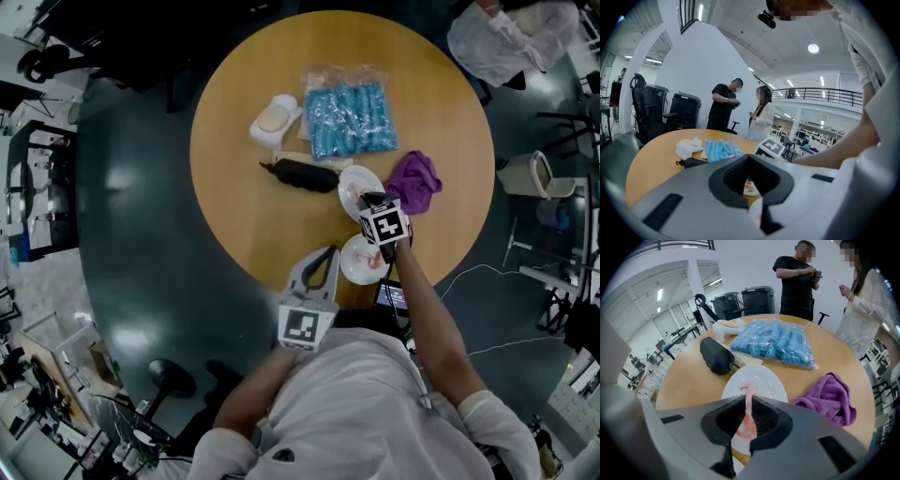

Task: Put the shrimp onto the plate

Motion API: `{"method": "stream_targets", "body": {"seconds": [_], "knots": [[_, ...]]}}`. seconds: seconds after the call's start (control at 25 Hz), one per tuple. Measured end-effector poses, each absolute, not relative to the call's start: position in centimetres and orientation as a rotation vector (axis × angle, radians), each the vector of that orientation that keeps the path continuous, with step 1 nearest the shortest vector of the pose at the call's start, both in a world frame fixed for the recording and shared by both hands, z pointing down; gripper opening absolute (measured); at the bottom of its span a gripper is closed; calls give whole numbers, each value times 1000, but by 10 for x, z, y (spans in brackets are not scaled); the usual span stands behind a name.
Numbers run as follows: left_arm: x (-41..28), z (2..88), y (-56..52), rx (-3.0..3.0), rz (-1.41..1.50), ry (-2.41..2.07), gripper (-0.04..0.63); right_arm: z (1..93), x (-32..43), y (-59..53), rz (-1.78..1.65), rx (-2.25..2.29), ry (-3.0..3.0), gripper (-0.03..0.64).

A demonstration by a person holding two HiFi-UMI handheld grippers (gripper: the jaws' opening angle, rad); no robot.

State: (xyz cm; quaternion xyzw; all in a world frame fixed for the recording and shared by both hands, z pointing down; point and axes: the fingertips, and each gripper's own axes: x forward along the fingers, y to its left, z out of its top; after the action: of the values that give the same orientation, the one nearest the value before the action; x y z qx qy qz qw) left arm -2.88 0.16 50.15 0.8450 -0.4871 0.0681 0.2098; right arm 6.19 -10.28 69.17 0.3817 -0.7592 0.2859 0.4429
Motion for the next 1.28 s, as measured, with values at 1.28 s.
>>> {"method": "stream_targets", "body": {"seconds": [1.28], "knots": [[-26,491,23,2364,190,-1401,8,673,100,12,582,658,-1968,51]]}}
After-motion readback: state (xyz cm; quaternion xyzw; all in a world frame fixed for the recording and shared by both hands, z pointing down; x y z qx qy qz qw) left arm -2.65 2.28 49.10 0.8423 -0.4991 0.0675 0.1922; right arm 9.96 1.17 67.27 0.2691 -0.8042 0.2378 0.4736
